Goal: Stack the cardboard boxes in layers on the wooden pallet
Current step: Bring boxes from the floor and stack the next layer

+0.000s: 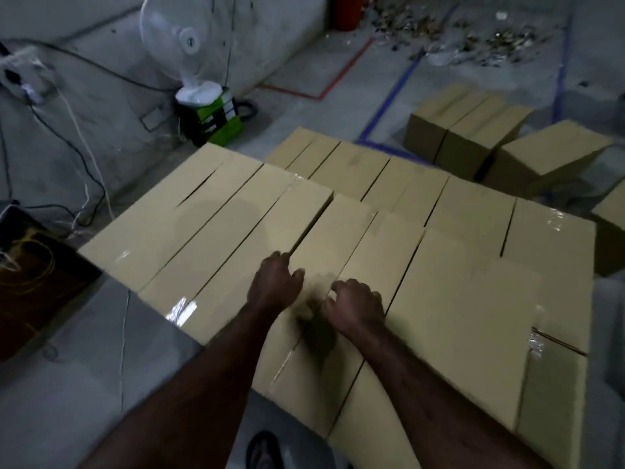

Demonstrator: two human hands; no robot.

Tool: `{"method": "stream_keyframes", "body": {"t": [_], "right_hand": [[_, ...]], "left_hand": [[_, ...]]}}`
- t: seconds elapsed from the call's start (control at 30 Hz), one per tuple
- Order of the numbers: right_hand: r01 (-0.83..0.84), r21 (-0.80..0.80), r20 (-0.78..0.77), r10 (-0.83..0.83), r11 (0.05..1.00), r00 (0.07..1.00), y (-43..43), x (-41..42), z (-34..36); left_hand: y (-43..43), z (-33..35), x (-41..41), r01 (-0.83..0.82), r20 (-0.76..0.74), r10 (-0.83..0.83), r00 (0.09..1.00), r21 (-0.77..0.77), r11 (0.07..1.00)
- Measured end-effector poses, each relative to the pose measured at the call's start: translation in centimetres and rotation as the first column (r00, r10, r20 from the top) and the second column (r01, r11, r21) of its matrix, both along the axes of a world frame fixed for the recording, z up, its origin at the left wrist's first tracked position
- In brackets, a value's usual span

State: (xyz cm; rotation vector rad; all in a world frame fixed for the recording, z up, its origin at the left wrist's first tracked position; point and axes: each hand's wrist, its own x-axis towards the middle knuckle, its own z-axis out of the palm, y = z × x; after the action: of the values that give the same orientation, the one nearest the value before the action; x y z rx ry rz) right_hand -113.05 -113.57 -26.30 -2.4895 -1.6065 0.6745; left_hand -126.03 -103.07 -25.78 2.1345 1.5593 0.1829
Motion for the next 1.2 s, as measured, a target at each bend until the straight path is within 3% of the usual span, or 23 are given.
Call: {"method": "stream_keyframes", "body": {"t": [0.23,0.37,0.5,0.6,0.73,1.2], "right_hand": [[0.145,0.045,0.099,-0.149,0.988,0.984,7.7,7.6,-0.3],[0.207,0.087,0.170,-0.219,0.975,0.961,14.1,11.0,-2.3],[0.246,0.006,0.173,-0.243,0.969,0.954,19.0,13.1,-3.8],[0.279,-0.120,0.143,-0.261,0.953,0.954,21.1,13.8,-4.8],[0.257,-0.258,0.136,-0.228,0.931,0.964,22.3,14.2,-5.7],[0.273,-0.276,0.116,-0.250,0.922,0.961,23.3,13.5,-5.4]], "left_hand": [[12.7,-0.1,9.6,0.369,-0.057,-0.365,0.929,0.093,0.925],[20.1,-3.0,14.0,0.561,-0.195,-0.535,0.822,0.113,0.820],[24.1,-5.6,16.3,0.692,-0.293,-0.661,0.691,0.007,0.721],[25.4,-7.2,16.9,0.728,-0.312,-0.700,0.642,-0.041,0.685],[26.5,-8.5,17.1,0.762,-0.226,-0.743,0.630,-0.001,0.647],[26.6,-8.0,17.1,0.793,-0.130,-0.792,0.597,-0.055,0.607]]}}
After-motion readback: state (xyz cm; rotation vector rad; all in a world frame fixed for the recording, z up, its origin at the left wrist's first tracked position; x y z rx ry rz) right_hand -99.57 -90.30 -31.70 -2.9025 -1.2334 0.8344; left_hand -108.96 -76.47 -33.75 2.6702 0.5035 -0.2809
